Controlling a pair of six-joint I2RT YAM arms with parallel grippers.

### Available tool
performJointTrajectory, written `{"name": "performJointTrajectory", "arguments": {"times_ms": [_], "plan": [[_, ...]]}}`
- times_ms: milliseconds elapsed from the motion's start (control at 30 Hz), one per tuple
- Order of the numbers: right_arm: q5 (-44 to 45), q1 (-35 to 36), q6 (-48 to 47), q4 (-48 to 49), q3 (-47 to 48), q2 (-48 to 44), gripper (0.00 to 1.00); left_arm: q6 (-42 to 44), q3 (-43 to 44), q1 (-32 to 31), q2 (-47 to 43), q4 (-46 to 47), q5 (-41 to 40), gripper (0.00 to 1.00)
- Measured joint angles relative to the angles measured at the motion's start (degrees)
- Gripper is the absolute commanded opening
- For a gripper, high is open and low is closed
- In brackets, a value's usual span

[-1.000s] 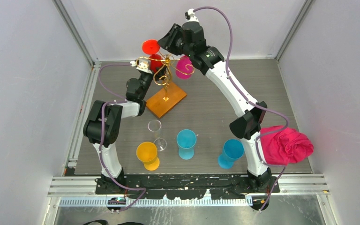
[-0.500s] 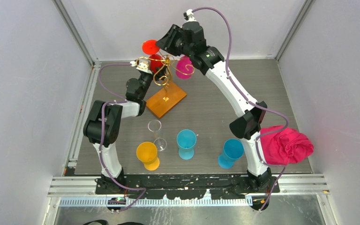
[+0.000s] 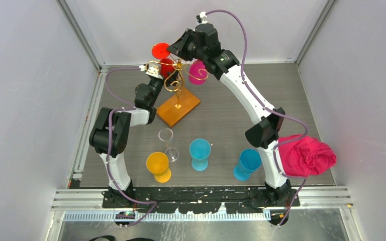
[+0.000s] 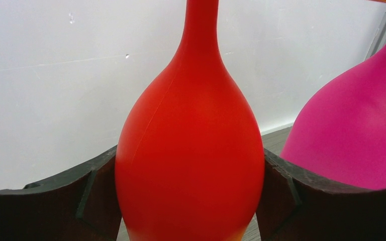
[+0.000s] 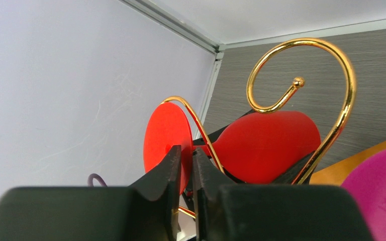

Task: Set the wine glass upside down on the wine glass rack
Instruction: Adjust the wine glass in the wine rack.

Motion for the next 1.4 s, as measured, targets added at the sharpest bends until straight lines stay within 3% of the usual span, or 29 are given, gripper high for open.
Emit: {"name": "performJointTrajectory", "arguments": {"times_ms": [67, 567, 1400], "plan": [[-0.5, 0.0, 0.5, 0.1, 0.0, 0.0, 0.01, 0.0, 0.0, 0.0, 0.0, 0.0, 0.0, 0.85], [-3.2, -0.3, 3.7, 0.6, -0.4, 0.0, 0.01, 0.5, -1.2, -0.1, 0.0, 1.3, -2.3, 0.99], [-4.9, -1.1, 6.1, 3.0, -1.6, 1.0, 0.01, 0.8, -4.7, 2.2, 0.0, 4.4, -2.5, 1.0]]}}
